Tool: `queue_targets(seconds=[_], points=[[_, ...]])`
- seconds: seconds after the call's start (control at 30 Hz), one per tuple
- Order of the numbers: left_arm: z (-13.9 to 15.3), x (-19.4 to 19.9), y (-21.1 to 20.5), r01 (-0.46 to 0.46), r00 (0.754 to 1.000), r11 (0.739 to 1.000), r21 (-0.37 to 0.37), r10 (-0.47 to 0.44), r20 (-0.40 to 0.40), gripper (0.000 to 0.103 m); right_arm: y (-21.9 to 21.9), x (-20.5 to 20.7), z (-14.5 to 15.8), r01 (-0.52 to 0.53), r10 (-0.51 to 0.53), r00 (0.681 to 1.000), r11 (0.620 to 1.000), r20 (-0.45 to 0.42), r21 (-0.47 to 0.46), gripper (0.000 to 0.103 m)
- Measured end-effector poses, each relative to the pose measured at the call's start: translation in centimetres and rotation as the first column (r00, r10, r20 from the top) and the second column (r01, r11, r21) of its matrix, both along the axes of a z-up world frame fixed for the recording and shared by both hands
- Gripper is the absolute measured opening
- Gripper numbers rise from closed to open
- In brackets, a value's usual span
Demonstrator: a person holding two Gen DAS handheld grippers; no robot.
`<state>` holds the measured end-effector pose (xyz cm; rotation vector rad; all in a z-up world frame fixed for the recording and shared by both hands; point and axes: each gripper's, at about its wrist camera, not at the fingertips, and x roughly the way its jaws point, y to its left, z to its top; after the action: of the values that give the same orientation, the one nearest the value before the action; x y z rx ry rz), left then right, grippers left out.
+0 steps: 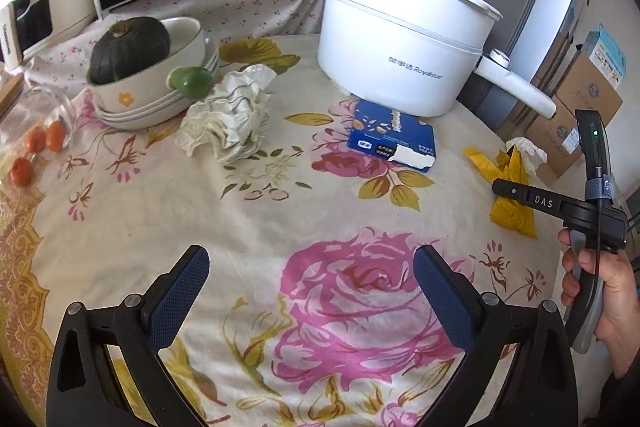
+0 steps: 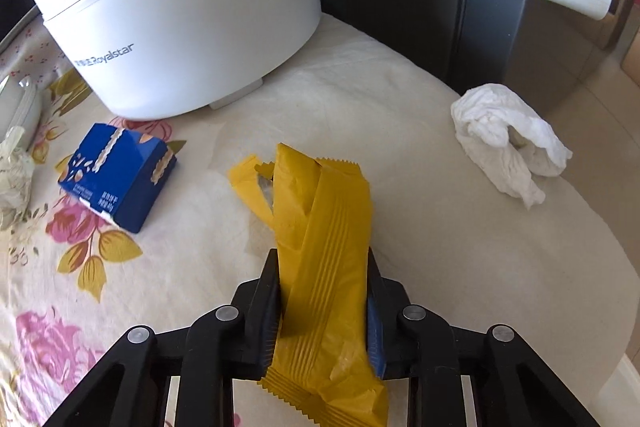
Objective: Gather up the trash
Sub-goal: 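Grasp the blue biscuit box with the left tool while the right tool holds the wrapper, then carry the yellow wrapper and blue biscuit box toward the bin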
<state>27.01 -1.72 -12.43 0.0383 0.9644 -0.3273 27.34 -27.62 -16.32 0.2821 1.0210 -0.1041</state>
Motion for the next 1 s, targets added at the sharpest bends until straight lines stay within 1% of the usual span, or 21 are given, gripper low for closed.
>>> queue_targets(seconds=[0.03,0.1,0.17,0.3,0.4,0.53,0.67,0.7,0.8,0.83,0.9,1.0], points=[[-0.3,0.9,-1.1,0.019,1.0,1.0,0.003,-0.019,-0.003,0.103,-0.3,-0.2,0.1,-0.01,0.01,1.0,1.0,-0.002,0.005,0.031],[-0.8,2.8,-3.0,0.044,0.999,0.999,-0.019,-0.045,-0.015,0.103,-1.4,-0.6,0.2,-0.036,0.036,0.999,0.999,0.017,0.039,0.031],[-1.2,4.5,-4.7,0.049,0.999,0.998,-0.025,-0.049,-0.004,0.103,-1.8,-1.4,0.3,-0.069,0.068,0.997,0.997,0.032,0.045,0.031],[-2.1,7.1,-8.4,0.085,0.996,0.996,0.005,-0.085,0.03,0.103,-2.5,-1.9,0.3,-0.106,0.102,0.994,0.991,0.048,0.08,0.031],[-2.8,8.5,-10.4,0.123,0.99,0.992,0.033,-0.125,0.067,0.103,-3.7,-1.6,0.0,-0.095,0.09,0.995,0.989,0.043,0.113,0.031],[-4.0,10.0,-11.2,0.122,0.991,0.992,0.03,-0.124,0.053,0.103,-5.5,-2.0,0.1,-0.06,0.053,0.997,0.988,0.05,0.146,0.031],[-5.1,10.5,-12.2,0.151,0.986,0.981,0.123,-0.158,0.052,0.103,-6.4,-2.4,0.1,-0.045,0.038,0.998,0.987,0.048,0.154,0.031],[-5.3,10.6,-12.2,0.153,0.986,0.979,0.134,-0.161,0.05,0.103,-6.4,-2.5,0.0,-0.045,0.039,0.998,0.987,0.045,0.152,0.031],[-5.5,11.0,-11.7,0.146,0.988,0.983,0.115,-0.152,0.04,0.102,-6.1,-2.4,-0.4,-0.049,0.045,0.998,0.989,0.034,0.139,0.031],[-5.5,11.0,-11.5,0.15,0.987,0.984,0.101,-0.154,0.036,0.096,-6.0,-2.3,-0.5,-0.05,0.046,0.998,0.99,0.032,0.135,0.031],[-5.5,11.1,-11.1,0.154,0.987,0.984,0.086,-0.156,0.028,0.095,-5.8,-2.4,-0.4,-0.055,0.051,0.998,0.99,0.031,0.127,0.031],[-5.0,9.9,-10.2,0.149,0.989,0.988,0.049,-0.15,0.018,0.095,-5.6,-2.7,0.2,-0.058,0.055,0.998,0.991,0.031,0.118,0.031]])
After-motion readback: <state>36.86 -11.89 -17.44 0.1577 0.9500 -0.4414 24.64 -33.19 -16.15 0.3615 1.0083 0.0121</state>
